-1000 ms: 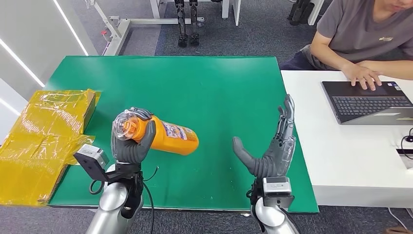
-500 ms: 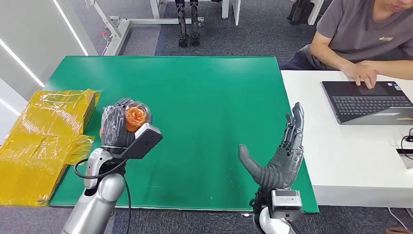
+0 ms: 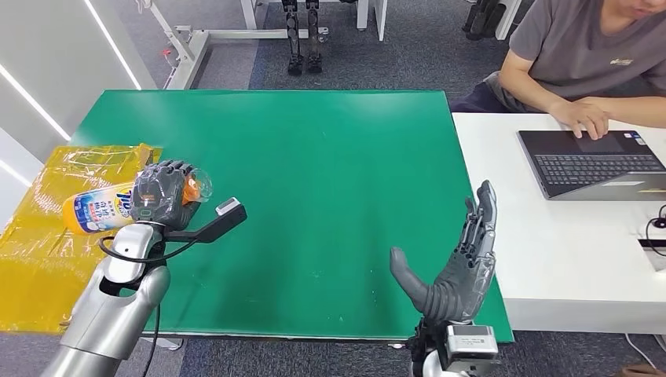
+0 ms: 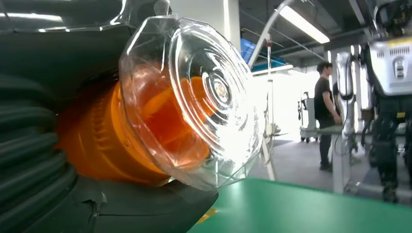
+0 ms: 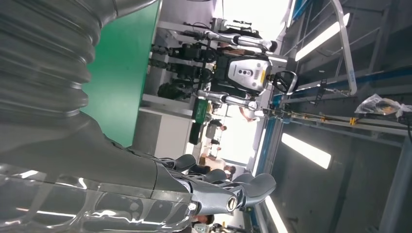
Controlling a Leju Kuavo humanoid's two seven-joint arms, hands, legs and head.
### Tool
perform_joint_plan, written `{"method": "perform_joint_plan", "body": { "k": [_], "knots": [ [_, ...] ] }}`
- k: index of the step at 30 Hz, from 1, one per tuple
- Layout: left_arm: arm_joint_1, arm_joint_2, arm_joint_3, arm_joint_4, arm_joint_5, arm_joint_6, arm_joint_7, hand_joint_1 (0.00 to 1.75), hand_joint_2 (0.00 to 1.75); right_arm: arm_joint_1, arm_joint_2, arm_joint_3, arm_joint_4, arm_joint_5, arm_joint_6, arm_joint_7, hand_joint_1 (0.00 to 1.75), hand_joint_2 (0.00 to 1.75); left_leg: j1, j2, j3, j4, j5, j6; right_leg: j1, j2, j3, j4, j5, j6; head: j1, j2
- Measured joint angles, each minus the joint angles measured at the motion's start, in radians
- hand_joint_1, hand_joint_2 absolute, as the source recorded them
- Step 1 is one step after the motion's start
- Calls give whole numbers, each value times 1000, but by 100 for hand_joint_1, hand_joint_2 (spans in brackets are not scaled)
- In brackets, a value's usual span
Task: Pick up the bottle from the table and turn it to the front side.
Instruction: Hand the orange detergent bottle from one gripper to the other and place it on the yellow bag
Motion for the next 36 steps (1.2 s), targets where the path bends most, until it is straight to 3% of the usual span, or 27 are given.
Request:
{"method": "perform_joint_plan", "body": {
  "k": [7, 10, 23, 29, 36],
  "knots": [
    [-49, 96, -24, 129, -129, -57, -78, 175, 175, -2, -6, 0, -6, -27, 35, 0, 0, 175, 0, 0, 0, 0, 1, -1, 0, 1, 0, 0, 0, 0, 0, 0],
    [-95, 115, -46, 227, -157, -80, -122, 175, 175, -13, -6, 0, -5, -33, 45, 0, 0, 175, 0, 0, 0, 0, 1, -1, 0, 0, 0, 0, 0, 0, 0, 0],
    [-285, 92, -88, 606, -111, -112, -241, 175, 175, -25, -6, 0, -4, -28, 47, 0, 0, 175, 0, 0, 0, 0, 1, -1, 0, 0, 0, 0, 1, -1, 0, 0],
    [-338, 82, -106, 708, -93, -208, -293, 175, 175, -27, -6, 0, -4, -32, 36, 0, 0, 175, 0, 0, 0, 0, 1, -2, 0, 0, 0, 1, 1, -1, 0, 0],
    [-387, 66, -130, 797, -87, -300, -298, 175, 175, -30, -6, 0, -4, -27, 30, 0, 0, 175, 0, 0, 0, 0, 2, -2, 0, 0, 0, 1, 2, -2, 0, 0]
  ]
}}
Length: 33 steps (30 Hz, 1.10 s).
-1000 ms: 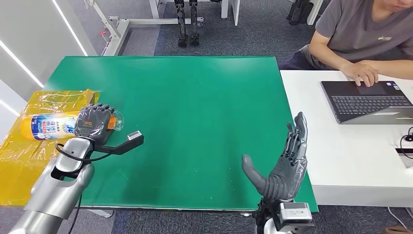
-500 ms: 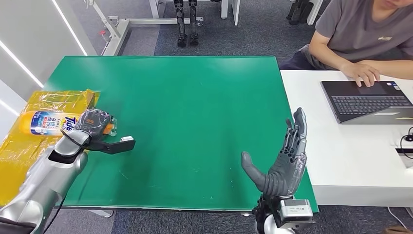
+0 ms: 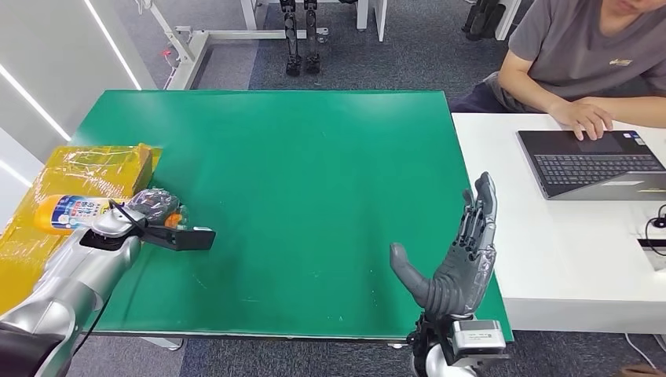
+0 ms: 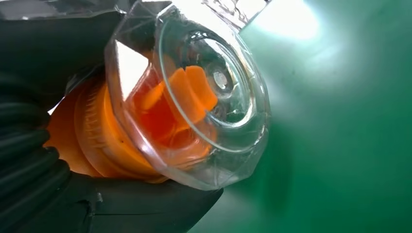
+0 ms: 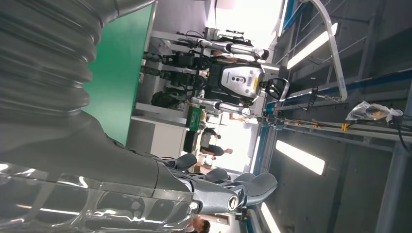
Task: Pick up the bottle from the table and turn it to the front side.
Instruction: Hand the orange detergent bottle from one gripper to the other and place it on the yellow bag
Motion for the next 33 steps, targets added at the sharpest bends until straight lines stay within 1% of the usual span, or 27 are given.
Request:
{"method": "perform_joint_plan", "body": {
  "k": [13, 14, 17, 18, 33],
  "knots": [
    [4, -26, -35, 51, -15, 0, 2, 175, 175, -9, 0, 0, 0, 3, 15, 0, 0, 175, 0, 0, 0, 0, 0, 0, 0, -1, 0, 0, 0, 0, 0, 0],
    [4, -28, -39, 52, -16, 1, 2, 136, 175, -10, 0, 0, 0, 5, 15, 0, 0, 175, 0, 0, 0, 0, 0, 0, 0, -1, 0, 0, 0, 0, 0, 0],
    [3, -32, -48, 56, -17, 6, 2, 5, 175, -12, 2, 0, 0, 9, 16, 0, 0, 175, 0, -1, 0, 0, 0, 0, 0, -1, 1, 0, 0, 0, 0, 0],
    [3, -33, -50, 57, -17, 9, 3, 0, 175, -12, 4, 0, 0, 9, 16, 0, 0, 175, 0, -1, 0, 0, 0, 0, 0, -2, 1, 0, 0, 0, 0, 0],
    [-4, -43, -54, 61, -3, 29, 22, 0, 175, -13, 12, -9, 1, 13, 33, 0, 0, 175, 0, -1, 2, -1, 0, 0, 0, -2, 3, 0, 0, 0, 0, 0]
  ]
}}
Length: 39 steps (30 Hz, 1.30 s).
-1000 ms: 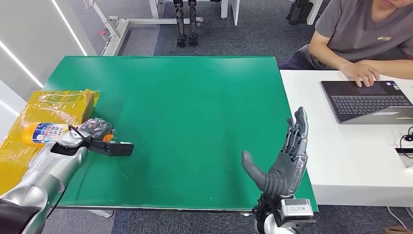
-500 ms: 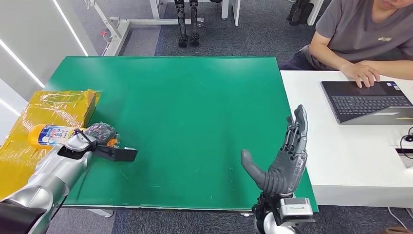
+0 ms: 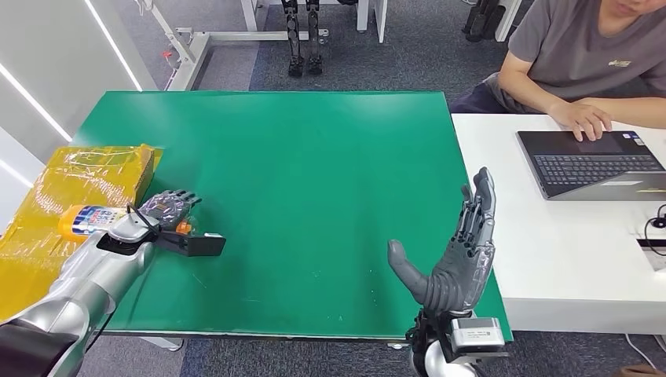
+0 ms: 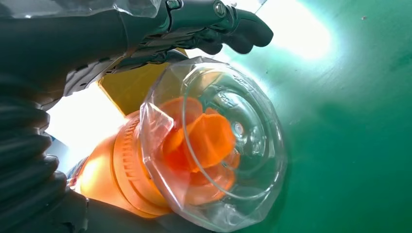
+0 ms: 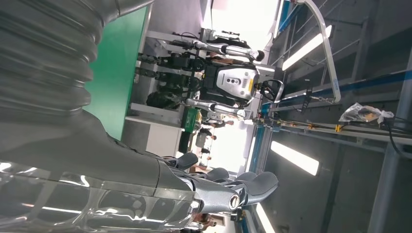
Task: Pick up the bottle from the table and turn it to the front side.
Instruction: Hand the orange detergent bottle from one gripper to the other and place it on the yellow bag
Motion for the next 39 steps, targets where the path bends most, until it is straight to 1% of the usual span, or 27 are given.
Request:
{"method": "perform_joint_plan", "body": {
  "k": [10, 19, 25, 29, 33, 37, 39],
  "knots": [
    [5, 10, 0, 0, 29, 47, 24, 0, 175, 3, 3, -8, 7, -3, 20, 0, 0, 175, 0, 0, 0, 0, 0, 0, 0, 0, 0, 0, 0, 0, 0, 0],
    [40, 62, 5, -2, 70, 144, 33, 0, 175, 10, 8, -29, 14, -3, 37, 8, 0, 175, 0, 1, 1, -1, 0, 0, 0, 1, 0, 0, 0, 0, 0, 0],
    [77, 91, 23, -41, 95, 155, 43, 0, 175, 15, 14, -45, 26, -5, 38, 10, 0, 175, 0, 1, 3, -1, 0, 0, 0, 1, 2, 1, 0, 0, 0, 0],
    [125, 114, 53, -116, 122, 136, 42, 0, 175, 19, 14, -52, 33, -16, 41, 12, 0, 175, 0, 1, 3, -2, 0, -1, 0, 2, 2, 1, 0, -1, 0, 0],
    [194, 146, 83, -220, 124, 116, 44, 0, 175, 25, 14, -60, 40, -26, 54, 17, 0, 175, 0, 2, 4, -2, 0, -1, 0, 2, 2, 1, 0, -1, 0, 0],
    [297, 180, 128, -370, 138, 102, 46, 0, 175, 28, 14, -67, 44, -25, 63, 21, 0, 175, 0, 2, 4, -2, 0, -1, 0, 2, 1, 0, -1, -1, 0, 0],
    [357, 191, 156, -460, 167, 88, 34, 0, 175, 29, 14, -69, 46, -24, 70, 25, 0, 175, 0, 2, 3, -2, 0, -1, 0, 2, 1, 0, -1, -1, 0, 0]
  ]
}}
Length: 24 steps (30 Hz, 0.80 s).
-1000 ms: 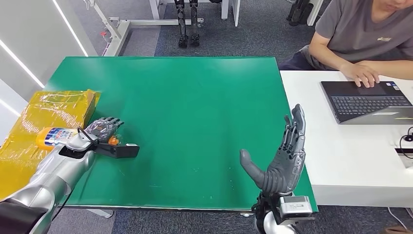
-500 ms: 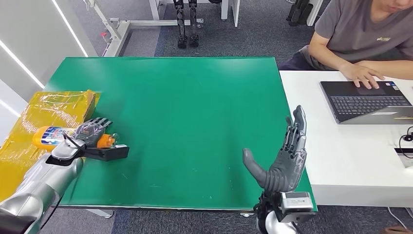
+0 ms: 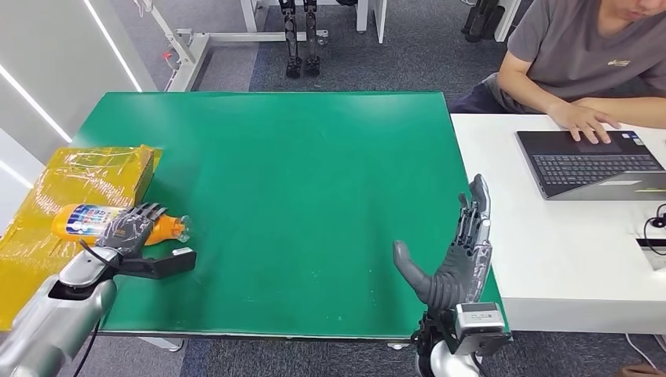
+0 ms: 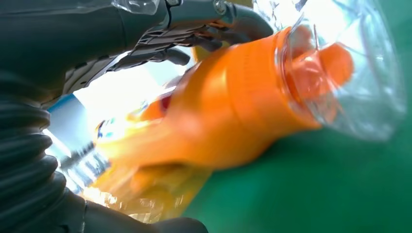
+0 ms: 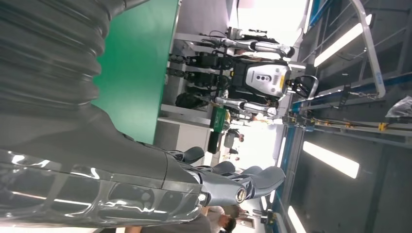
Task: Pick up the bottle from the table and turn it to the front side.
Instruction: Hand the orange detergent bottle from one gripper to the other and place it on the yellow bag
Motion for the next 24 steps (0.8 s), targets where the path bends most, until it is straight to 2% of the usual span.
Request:
{"method": "perform_joint_plan", "body": {
  "k": [4, 7, 10, 14, 20, 24],
  "knots": [
    [108, 7, 60, -171, 115, -54, -66, 0, 175, 2, 0, -2, 3, 1, 5, 4, 0, 175, 0, 0, -1, 0, 0, 0, 0, 0, -1, 0, 0, 0, 0, 0],
    [158, 3, 99, -286, 231, -73, -134, 0, 175, 4, 0, -2, 4, 1, 9, 6, 0, 175, 0, 0, -2, 0, 0, 0, 0, -1, -1, -1, 0, 0, 0, 0],
    [176, -8, 131, -380, 360, -79, -204, 0, 175, 5, 0, -2, 6, 1, 14, 9, 0, 175, 0, -1, -2, 0, 0, 0, 0, -1, -1, -1, 0, 0, 0, 0],
    [157, -28, 163, -464, 561, -64, -292, 0, 175, 7, 1, -2, 9, -1, 17, 12, 0, 175, 0, -1, -2, 0, 0, 0, 0, -1, -1, -1, 0, 0, 0, 0],
    [116, -109, 190, -537, 838, -7, -390, 0, 175, 15, 3, -2, 19, -12, 19, 5, 0, 175, 0, -1, -2, 0, 0, 0, 0, -1, -1, -1, 0, 0, 0, 0],
    [110, -194, 202, -564, 1083, -46, -383, 0, 175, 16, 4, 2, 27, -19, 18, 2, 0, 175, 0, -2, -2, 1, 0, 0, 0, -2, -1, -1, 0, 0, 0, 0]
  ]
}}
